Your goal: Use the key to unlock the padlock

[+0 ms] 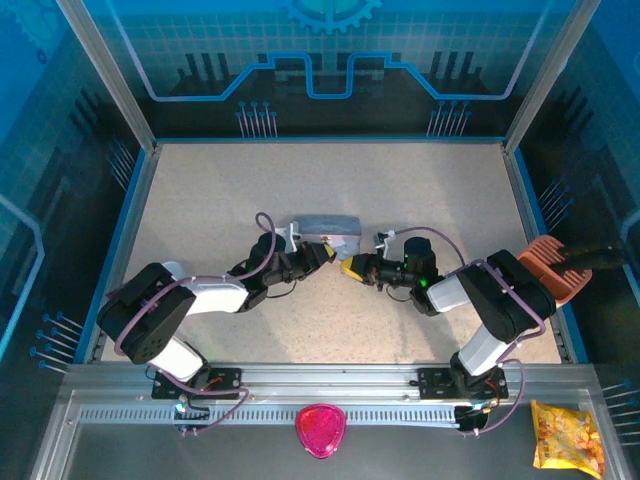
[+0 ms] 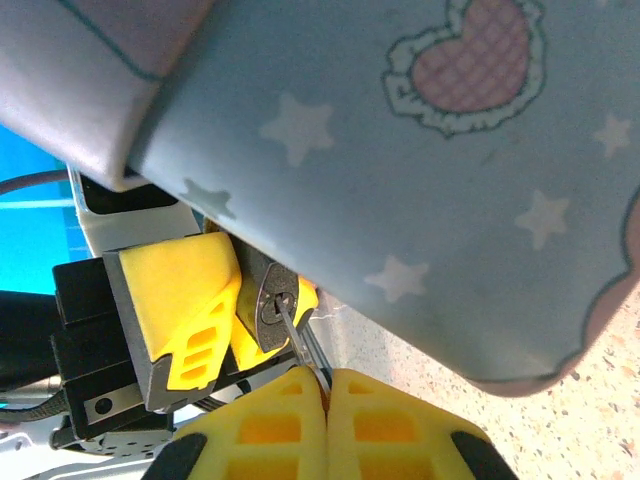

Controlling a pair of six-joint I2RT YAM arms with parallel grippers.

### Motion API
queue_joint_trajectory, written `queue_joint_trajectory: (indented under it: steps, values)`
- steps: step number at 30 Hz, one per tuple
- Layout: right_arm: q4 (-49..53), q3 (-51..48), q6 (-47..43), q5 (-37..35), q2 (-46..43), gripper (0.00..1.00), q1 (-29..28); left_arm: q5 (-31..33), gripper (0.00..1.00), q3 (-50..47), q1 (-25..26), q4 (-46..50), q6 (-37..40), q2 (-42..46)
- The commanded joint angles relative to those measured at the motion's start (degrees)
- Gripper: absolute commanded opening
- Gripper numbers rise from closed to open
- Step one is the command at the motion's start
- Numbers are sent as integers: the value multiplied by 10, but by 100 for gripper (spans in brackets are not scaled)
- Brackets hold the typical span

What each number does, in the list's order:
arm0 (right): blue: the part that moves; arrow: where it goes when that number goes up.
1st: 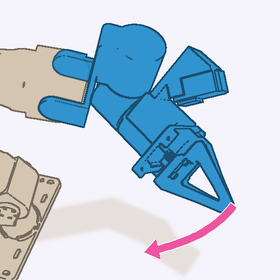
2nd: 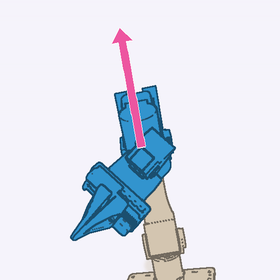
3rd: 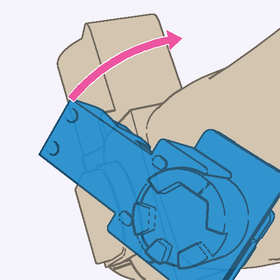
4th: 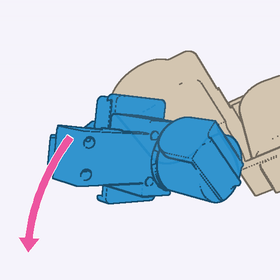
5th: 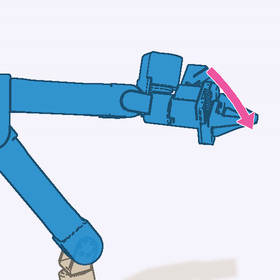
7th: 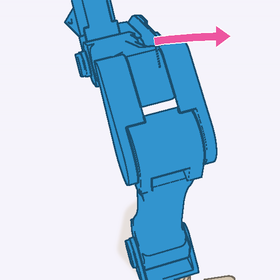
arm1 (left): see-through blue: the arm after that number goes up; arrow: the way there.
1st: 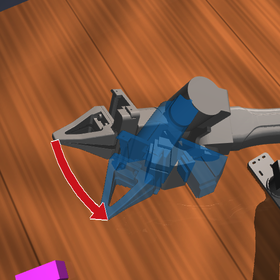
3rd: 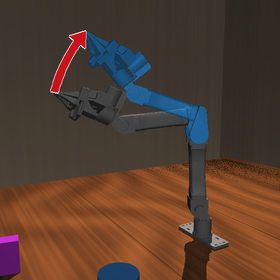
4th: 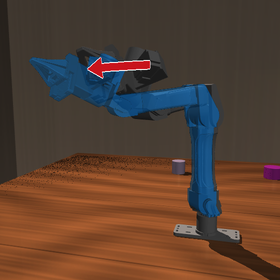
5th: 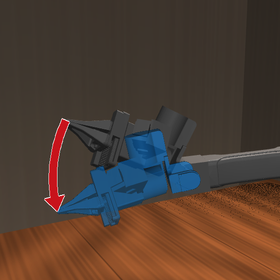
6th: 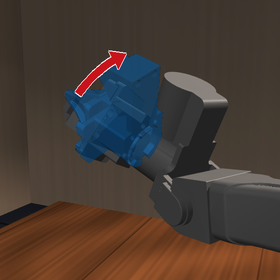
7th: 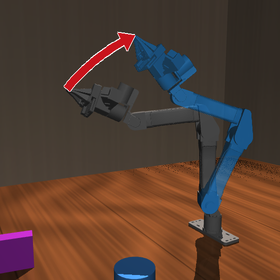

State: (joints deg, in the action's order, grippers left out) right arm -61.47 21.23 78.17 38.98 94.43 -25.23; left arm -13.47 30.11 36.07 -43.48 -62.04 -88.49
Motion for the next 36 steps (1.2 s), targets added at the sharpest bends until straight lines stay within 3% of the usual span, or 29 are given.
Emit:
queue_joint_trajectory:
  steps: [1,6,10,16,30,36]
  values:
    - [-61,35,-13,-39,-6,0,-24,-142,1,34,57,-33,27,-3]
    - [-70,31,-12,-40,-4,0,-17,-153,0,39,58,-38,26,-9]
    - [-55,32,-3,-42,-8,0,19,-168,0,34,61,-45,28,-5]
    - [36,50,-41,-51,-22,0,29,-174,0,27,63,-68,22,-1]
    - [-21,59,-28,-46,23,0,35,-208,0,42,73,-93,16,-7]
    - [27,84,-68,-34,6,0,38,-219,0,55,73,-71,25,-16]
